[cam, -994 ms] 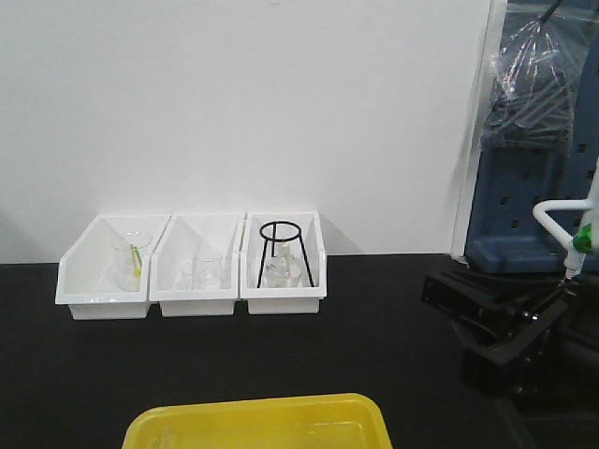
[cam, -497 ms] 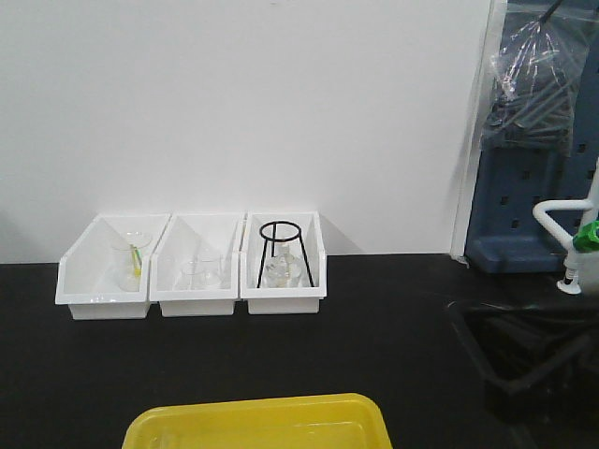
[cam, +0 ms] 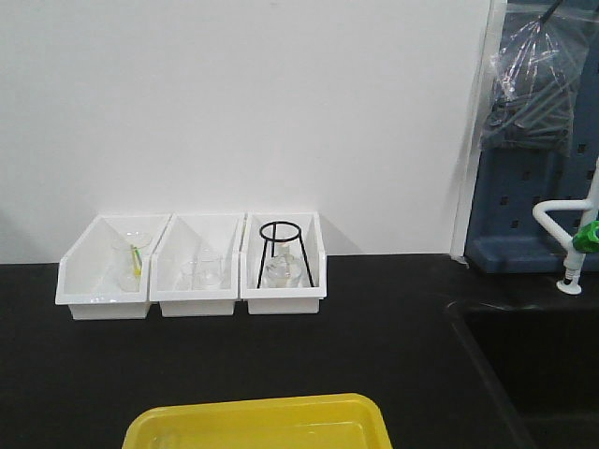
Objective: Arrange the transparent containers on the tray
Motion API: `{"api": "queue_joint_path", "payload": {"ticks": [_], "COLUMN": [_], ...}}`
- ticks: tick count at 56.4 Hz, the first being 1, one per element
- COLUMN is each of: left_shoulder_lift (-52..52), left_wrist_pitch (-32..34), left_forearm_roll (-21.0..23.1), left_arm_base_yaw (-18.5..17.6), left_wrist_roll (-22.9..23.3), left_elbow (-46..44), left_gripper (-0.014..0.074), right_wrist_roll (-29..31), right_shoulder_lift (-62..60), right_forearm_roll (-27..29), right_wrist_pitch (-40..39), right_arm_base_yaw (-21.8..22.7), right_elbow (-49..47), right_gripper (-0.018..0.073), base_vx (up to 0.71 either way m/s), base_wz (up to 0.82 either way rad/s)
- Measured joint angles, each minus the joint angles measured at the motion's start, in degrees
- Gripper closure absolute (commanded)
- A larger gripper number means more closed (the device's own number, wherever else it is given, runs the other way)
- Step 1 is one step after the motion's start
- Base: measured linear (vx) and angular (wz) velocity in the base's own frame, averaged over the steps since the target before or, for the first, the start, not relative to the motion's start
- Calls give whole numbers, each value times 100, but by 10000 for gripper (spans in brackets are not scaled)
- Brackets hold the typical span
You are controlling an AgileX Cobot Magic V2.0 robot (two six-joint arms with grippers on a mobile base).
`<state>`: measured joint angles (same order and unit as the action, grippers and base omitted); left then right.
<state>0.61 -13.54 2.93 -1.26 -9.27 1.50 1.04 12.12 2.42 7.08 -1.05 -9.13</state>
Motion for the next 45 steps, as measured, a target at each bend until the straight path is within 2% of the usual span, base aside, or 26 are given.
{"api": "queue_joint_path", "payload": {"ticks": [5, 11, 45], "left_shoulder_lift": [0, 0, 0], "left_wrist_pitch": [0, 0, -5], "left_forearm_roll": [0, 0, 0], "left_arm_base_yaw": [0, 0, 0], "left_wrist_roll": [0, 0, 0], "left_elbow": [0, 0, 0], "left_gripper": [603, 603, 603], "right_wrist_roll": [0, 0, 6], "right_shoulder_lift": [-540, -1040, -1276], "right_forearm_roll": [0, 5, 46], "right_wrist_pitch": [5, 90, 306], "right_arm_base_yaw": [203, 243, 241], "right_elbow": [581, 1033, 1084], "right_gripper": [571, 571, 571], "base_vx": [0, 0, 0], "base_wz": [0, 0, 0]}}
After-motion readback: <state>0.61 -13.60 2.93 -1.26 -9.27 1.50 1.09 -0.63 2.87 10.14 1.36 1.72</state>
